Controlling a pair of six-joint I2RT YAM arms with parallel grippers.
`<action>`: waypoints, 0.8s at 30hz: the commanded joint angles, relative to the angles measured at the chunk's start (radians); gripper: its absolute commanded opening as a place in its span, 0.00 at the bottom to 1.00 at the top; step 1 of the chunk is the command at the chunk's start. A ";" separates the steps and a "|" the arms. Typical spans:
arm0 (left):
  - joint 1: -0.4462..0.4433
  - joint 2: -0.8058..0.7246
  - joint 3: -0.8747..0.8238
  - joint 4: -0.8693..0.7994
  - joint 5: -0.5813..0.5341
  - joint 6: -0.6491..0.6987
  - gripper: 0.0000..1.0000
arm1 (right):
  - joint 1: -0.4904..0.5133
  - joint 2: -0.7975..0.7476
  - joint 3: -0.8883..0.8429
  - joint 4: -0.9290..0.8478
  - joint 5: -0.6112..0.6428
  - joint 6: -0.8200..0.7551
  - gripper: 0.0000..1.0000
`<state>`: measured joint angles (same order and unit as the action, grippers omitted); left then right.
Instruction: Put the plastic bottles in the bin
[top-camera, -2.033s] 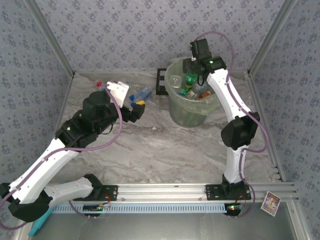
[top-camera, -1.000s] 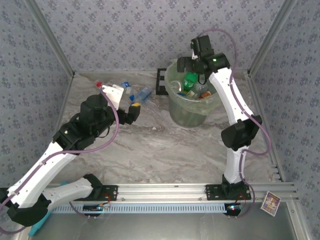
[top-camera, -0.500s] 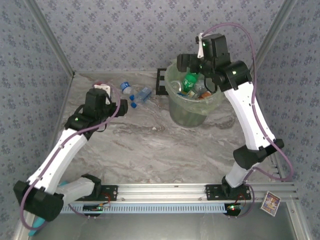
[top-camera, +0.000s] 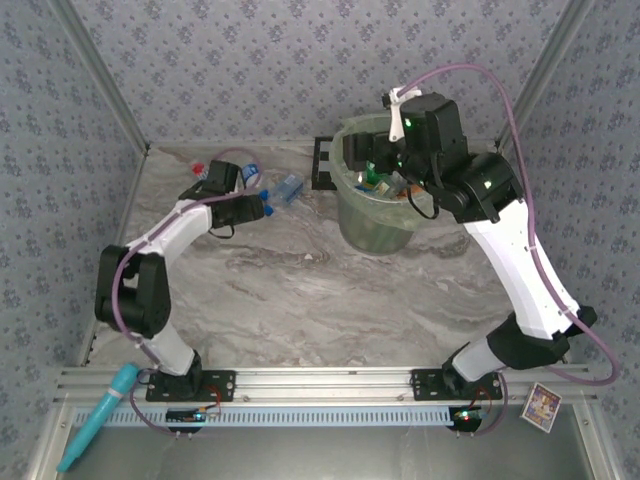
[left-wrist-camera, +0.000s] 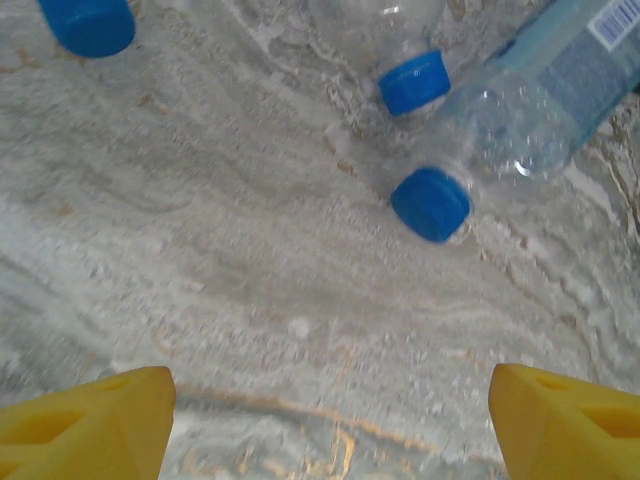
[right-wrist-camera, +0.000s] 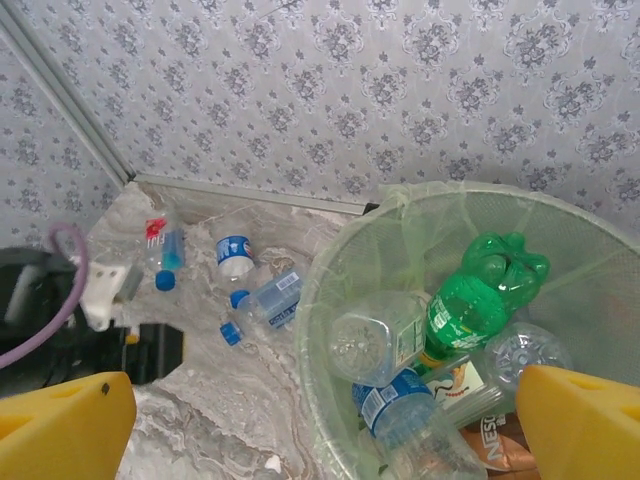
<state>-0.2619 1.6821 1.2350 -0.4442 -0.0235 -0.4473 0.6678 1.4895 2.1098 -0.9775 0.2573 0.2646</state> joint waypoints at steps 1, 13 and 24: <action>0.021 0.065 0.098 0.035 0.021 -0.029 0.81 | 0.020 -0.034 -0.015 -0.045 0.060 -0.013 1.00; 0.151 0.249 0.277 -0.035 -0.118 -0.065 0.81 | 0.047 -0.060 -0.038 -0.055 0.089 -0.007 1.00; 0.196 0.448 0.442 -0.094 -0.117 -0.060 0.75 | 0.058 -0.016 0.022 -0.056 0.092 -0.012 1.00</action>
<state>-0.0845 2.0998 1.6203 -0.4953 -0.1310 -0.4995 0.7143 1.4643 2.1010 -1.0218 0.3267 0.2642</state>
